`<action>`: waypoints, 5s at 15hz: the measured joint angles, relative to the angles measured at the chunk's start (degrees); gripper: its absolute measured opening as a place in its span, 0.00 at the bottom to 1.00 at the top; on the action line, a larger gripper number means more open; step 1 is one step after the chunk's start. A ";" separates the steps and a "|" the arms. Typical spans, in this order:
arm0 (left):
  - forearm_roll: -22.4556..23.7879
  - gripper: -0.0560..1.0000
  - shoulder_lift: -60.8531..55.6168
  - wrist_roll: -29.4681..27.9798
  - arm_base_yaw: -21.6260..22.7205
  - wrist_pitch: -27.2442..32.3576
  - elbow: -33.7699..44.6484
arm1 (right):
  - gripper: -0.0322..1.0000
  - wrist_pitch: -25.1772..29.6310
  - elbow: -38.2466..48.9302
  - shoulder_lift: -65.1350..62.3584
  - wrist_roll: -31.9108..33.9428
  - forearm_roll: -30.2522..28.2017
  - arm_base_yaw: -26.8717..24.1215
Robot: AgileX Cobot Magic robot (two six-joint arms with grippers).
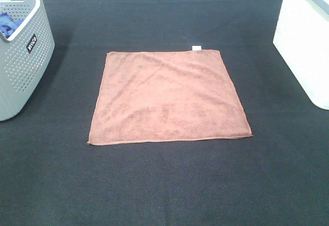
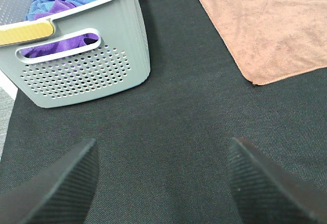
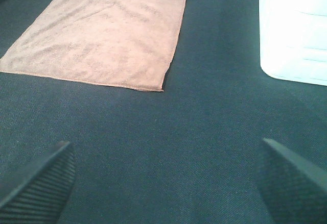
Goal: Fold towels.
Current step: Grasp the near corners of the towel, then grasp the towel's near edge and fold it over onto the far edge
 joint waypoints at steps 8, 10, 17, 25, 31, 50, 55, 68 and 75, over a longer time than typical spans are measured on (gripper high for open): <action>0.00 0.70 0.00 0.00 0.00 0.00 0.00 | 0.89 0.00 0.00 0.00 0.00 0.00 0.00; 0.00 0.70 0.00 0.00 0.00 0.00 0.00 | 0.89 0.00 0.00 0.00 0.00 0.00 0.00; 0.00 0.70 0.00 0.00 0.00 0.00 0.00 | 0.89 0.00 0.00 0.00 0.00 0.00 0.00; -1.60 0.70 0.69 -3.78 0.00 -6.76 -1.03 | 0.89 -7.05 -0.86 3.04 2.06 2.35 0.00; -16.16 0.70 19.82 -5.61 0.00 -23.72 -1.03 | 0.89 -20.23 -1.03 27.04 4.35 6.47 0.00; -76.26 0.70 102.10 48.87 0.00 -28.13 -11.69 | 0.89 -23.95 -24.69 98.89 -8.14 18.56 0.00; -76.38 0.70 111.50 49.05 -0.92 -28.13 -18.85 | 0.89 -24.06 -31.74 110.07 -12.26 21.37 0.00; -82.74 0.66 121.64 49.05 -11.00 -26.01 -29.39 | 0.72 -19.02 -36.67 120.21 -26.70 40.45 0.00; -81.47 0.07 122.78 49.05 -11.17 -27.50 -29.34 | 0.12 -18.96 -36.61 121.87 -25.84 40.11 0.00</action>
